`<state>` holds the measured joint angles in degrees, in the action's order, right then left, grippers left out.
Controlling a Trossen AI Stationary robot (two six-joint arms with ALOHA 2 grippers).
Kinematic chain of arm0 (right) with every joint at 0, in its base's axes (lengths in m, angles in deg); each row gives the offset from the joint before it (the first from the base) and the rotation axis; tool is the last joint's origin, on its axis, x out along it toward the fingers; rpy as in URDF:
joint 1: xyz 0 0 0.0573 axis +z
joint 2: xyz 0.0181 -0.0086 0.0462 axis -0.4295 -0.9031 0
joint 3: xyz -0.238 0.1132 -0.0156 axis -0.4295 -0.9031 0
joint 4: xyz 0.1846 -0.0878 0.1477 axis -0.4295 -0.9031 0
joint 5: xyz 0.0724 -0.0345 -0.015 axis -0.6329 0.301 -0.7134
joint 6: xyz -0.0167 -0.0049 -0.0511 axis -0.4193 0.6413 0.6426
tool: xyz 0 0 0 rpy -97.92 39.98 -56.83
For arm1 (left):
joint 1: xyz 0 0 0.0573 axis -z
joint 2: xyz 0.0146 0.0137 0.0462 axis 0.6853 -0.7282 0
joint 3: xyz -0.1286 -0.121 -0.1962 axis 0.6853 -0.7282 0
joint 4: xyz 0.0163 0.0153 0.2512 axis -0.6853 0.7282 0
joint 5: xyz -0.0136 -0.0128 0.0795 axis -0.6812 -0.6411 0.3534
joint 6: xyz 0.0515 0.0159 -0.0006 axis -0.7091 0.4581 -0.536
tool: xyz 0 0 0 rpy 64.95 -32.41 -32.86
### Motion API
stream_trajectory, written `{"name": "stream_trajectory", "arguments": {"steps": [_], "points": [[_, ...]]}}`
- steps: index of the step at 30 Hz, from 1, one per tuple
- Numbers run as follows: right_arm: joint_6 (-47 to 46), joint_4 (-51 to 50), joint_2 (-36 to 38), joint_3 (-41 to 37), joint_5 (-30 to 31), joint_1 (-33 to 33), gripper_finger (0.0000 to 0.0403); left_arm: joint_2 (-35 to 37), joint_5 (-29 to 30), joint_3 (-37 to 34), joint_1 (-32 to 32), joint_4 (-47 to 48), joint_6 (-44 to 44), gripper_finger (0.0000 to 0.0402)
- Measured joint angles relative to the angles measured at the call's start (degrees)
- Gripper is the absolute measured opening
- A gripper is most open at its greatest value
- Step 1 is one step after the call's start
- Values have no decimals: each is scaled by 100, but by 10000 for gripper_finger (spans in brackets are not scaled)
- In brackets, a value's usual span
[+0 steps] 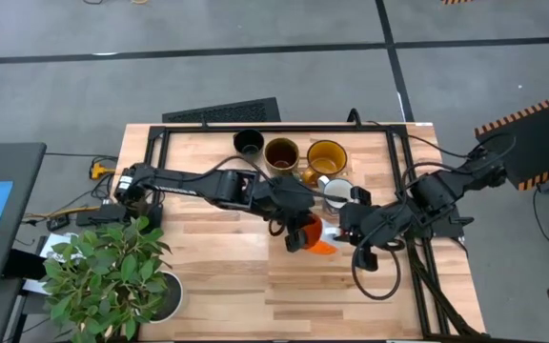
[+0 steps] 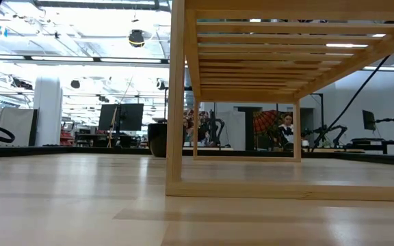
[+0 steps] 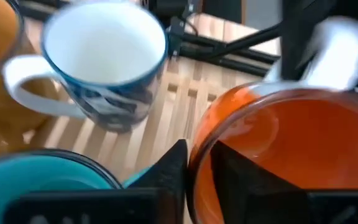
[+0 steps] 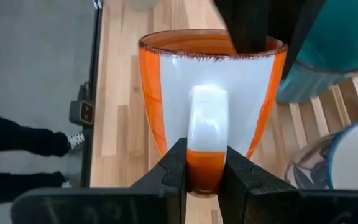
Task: Place coffee mugs
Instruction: Put the orange mug on the shelf
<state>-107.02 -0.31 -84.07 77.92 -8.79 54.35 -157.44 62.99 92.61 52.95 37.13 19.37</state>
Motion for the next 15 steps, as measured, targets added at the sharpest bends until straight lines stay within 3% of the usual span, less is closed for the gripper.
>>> {"name": "stream_trajectory", "arguments": {"steps": [9, 15], "points": [[-311, -588, 354, -114, 43, 387, 77, 676, 41, 9, -34, 97, -271, 134], [-1593, -281, 1305, -1199, 295, 1213, 77, 1043, 465, 16, 0, 65, -843, 142]]}}
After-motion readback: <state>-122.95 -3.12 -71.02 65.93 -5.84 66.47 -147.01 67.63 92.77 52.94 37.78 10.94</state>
